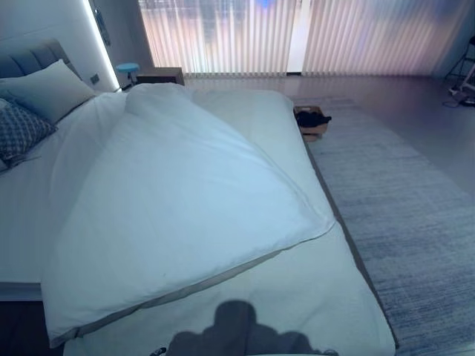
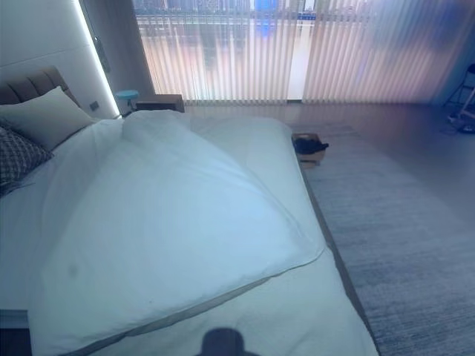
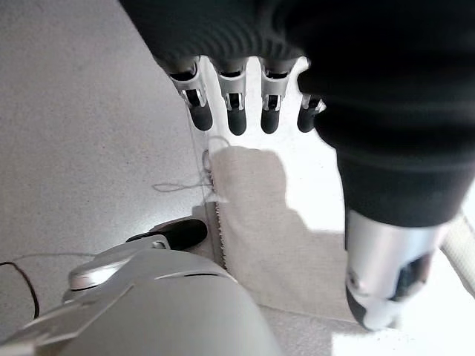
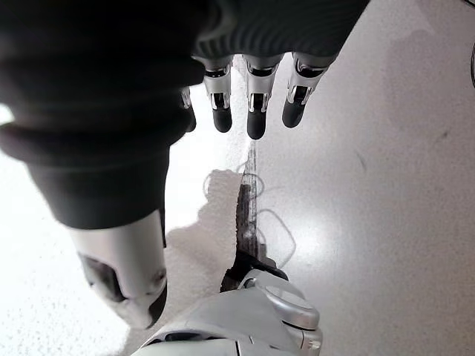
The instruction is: Make the bed
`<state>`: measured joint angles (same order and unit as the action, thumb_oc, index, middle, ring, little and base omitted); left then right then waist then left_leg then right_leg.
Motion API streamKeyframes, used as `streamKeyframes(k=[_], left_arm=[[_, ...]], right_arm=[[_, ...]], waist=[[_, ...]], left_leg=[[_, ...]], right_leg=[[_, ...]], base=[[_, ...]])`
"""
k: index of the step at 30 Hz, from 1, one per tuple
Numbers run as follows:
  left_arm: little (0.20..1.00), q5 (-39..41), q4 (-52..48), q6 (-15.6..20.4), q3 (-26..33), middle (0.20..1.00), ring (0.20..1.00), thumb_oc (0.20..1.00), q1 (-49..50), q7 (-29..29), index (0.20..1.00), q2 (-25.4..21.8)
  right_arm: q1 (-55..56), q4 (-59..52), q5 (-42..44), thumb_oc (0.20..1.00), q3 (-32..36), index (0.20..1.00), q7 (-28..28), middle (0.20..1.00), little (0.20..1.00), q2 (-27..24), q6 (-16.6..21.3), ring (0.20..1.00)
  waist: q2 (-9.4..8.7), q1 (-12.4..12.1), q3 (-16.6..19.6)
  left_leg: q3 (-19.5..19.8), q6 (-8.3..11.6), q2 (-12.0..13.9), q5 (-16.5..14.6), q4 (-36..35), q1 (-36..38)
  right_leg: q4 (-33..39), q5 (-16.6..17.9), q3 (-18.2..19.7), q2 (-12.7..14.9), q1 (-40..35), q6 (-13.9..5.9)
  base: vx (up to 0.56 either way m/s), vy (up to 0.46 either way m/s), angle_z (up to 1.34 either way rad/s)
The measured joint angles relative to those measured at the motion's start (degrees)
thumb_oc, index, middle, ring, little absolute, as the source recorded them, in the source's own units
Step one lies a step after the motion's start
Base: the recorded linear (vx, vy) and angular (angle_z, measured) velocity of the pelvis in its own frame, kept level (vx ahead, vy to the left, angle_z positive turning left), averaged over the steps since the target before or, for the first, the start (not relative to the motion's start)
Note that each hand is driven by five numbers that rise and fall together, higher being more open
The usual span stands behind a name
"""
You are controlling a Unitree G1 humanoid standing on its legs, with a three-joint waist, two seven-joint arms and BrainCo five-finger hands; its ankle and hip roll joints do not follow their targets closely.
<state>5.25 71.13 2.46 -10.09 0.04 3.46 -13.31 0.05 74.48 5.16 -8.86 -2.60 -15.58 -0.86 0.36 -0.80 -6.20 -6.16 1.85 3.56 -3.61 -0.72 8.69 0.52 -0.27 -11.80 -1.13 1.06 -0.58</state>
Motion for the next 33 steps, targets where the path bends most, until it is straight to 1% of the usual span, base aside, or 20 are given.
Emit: streamKeyframes(k=[4, 8, 22, 26, 28, 31, 33], left_arm=[[1.000, 0.00, 0.03, -0.02, 0.02, 1.000, 1.000, 1.000, 0.09, -0.14, 1.000, 0.03], [1.000, 0.01, 0.39, -0.19, 0.09, 1.000, 1.000, 1.000, 0.21, -0.14, 1.000, 0.14], [1.000, 0.77, 1.75, -0.59, 0.59, 1.000, 1.000, 1.000, 1.43, -0.14, 1.000, 1.18], [1.000, 1.26, 1.73, -0.58, 0.60, 1.000, 1.000, 1.000, 1.39, -0.13, 1.000, 1.18], [1.000, 1.26, 1.69, -0.55, 0.60, 1.000, 1.000, 1.000, 1.21, -0.10, 1.000, 1.17], [1.000, 2.66, 1.41, -0.52, 0.58, 1.000, 1.000, 1.000, 0.47, 0.05, 1.000, 1.16], [1.000, 3.80, 0.06, -0.48, 0.13, 1.000, 1.000, 1.000, -0.58, 0.48, 1.000, 1.12]], right_arm=[[-0.04, -0.11, -0.05, 1.000, -0.05, 1.000, 0.01, 1.000, 1.000, 0.01, -0.01, 1.000], [-0.04, -0.09, -0.27, 1.000, -0.12, 1.000, 0.06, 1.000, 1.000, 0.02, -0.04, 1.000], [-0.03, -0.56, 0.28, 1.000, -0.13, 1.000, 0.04, 1.000, 1.000, 0.18, 0.02, 1.000], [-0.14, -1.86, 2.65, 1.000, 0.01, 1.000, 0.00, 1.000, 1.000, 0.46, 0.05, 1.000], [-0.73, -2.15, 4.76, 1.000, 0.21, 1.000, -0.08, 1.000, 1.000, 0.48, 0.09, 1.000], [-1.82, -4.64, 9.35, 1.000, 0.29, 1.000, -0.43, 1.000, 1.000, 0.50, 0.34, 1.000], [-4.27, -7.65, 13.76, 1.000, 0.21, 1.000, -0.83, 1.000, 1.000, 0.63, 0.61, 1.000]], waist=[[0.68, -0.02, 0.30], [1.28, -0.08, 0.63], [0.94, -0.12, 0.52], [0.50, -0.11, 0.37], [0.43, -0.08, -0.27], [0.40, -0.07, -1.23], [0.43, -0.07, -2.67]], left_leg=[[0.04, 0.12, -0.24, 0.08, -0.60, 0.78], [0.04, 0.11, -0.49, 0.06, -1.40, 0.86], [0.06, -0.23, -0.53, -0.14, -2.19, 0.23], [0.06, 0.09, -0.54, 0.14, -1.81, -0.51], [0.05, 0.16, -0.59, 0.30, -1.70, -0.51], [0.04, 0.00, -0.88, 0.44, -1.70, -2.15], [-0.01, -0.27, -1.39, 0.92, -1.35, -4.89]], right_leg=[[4.02, 1.94, 0.20, -0.30, -2.54, -0.04], [5.00, 2.39, 0.39, -0.27, -2.98, -0.08], [5.01, 2.49, 0.35, -0.24, -1.86, -0.24], [5.01, 2.54, 0.33, -0.24, -1.00, -0.29], [5.02, 2.55, 0.34, -0.20, -0.94, -0.29], [5.01, 2.79, 0.32, 0.11, 0.50, -0.56], [5.01, 3.56, 0.32, 0.67, 2.89, -0.71]], base=[[0.00, 0.011, 0.00], [0.00, 0.000, 0.00], [0.00, 0.000, 0.00], [0.00, 0.000, 0.00], [-0.06, 0.013, 0.00], [-0.12, 0.018, 0.00], [-0.11, 0.015, -0.01]])
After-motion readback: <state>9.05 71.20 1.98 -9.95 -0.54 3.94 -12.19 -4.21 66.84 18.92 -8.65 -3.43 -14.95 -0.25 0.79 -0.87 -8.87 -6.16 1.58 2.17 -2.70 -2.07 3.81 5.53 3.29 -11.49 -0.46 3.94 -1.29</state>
